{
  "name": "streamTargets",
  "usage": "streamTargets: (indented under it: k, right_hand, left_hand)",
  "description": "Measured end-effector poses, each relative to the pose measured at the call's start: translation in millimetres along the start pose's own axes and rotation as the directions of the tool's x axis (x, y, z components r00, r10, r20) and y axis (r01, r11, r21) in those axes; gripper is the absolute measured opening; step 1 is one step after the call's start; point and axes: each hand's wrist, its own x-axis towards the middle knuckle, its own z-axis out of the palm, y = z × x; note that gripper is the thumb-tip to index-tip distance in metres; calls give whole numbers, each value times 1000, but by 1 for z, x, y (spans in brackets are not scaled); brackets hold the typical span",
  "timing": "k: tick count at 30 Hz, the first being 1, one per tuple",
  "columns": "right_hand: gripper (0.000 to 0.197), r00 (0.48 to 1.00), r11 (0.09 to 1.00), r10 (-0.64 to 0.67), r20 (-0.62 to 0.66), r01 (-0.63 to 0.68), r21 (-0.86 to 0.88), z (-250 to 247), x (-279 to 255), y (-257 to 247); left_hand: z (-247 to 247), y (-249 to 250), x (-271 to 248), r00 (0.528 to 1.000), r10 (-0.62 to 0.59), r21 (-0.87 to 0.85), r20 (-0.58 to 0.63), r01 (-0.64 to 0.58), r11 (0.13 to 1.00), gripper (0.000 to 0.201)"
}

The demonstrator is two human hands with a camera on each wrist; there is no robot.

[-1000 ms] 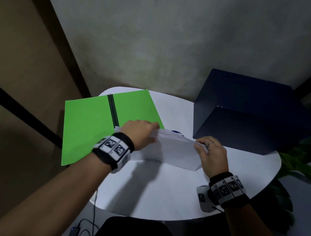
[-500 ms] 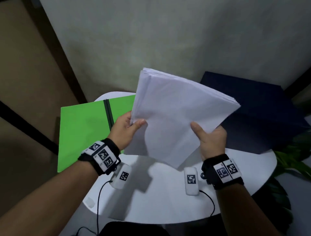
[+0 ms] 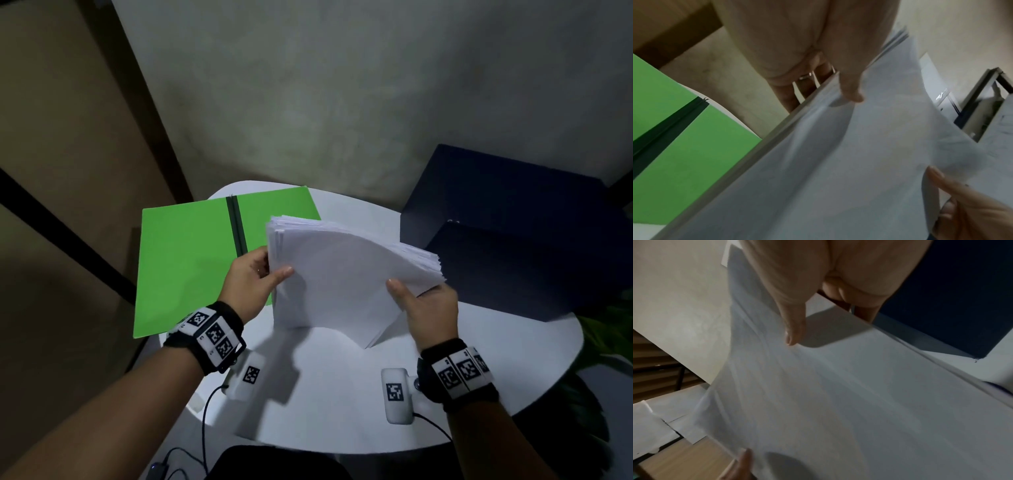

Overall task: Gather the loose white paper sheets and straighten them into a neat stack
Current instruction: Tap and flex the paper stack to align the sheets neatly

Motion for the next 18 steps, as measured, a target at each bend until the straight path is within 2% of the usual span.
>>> streamTargets:
  k: [2, 4, 5, 9, 14, 18]
  right_hand:
    - [53, 1000, 1000, -12, 28, 11, 17, 2, 2, -6]
    - [60, 999, 999, -23, 41, 21, 38, 5, 5, -9]
    - [64, 999, 998, -28, 38, 26, 59, 7, 5, -9]
    - [67, 1000, 994, -2, 8, 1, 110, 10, 6, -8]
    - [65, 992, 984, -127, 7, 125, 127, 14, 7, -10]
    - [39, 997, 988, -66, -50, 72, 136, 16, 2, -15]
  left_hand:
    - [2, 7, 0, 999, 28, -134, 41, -22, 991, 44]
    - [6, 12, -1, 995, 41, -215, 94, -20, 976, 77]
    - [8, 15, 1, 996, 31, -234, 83, -10, 972, 85]
    - [15, 26, 11, 997, 7, -241, 77, 11, 971, 84]
    - [23, 27, 14, 998, 0, -255, 66, 16, 967, 77]
    - [29, 29, 16, 996, 74, -236, 54, -59, 970, 87]
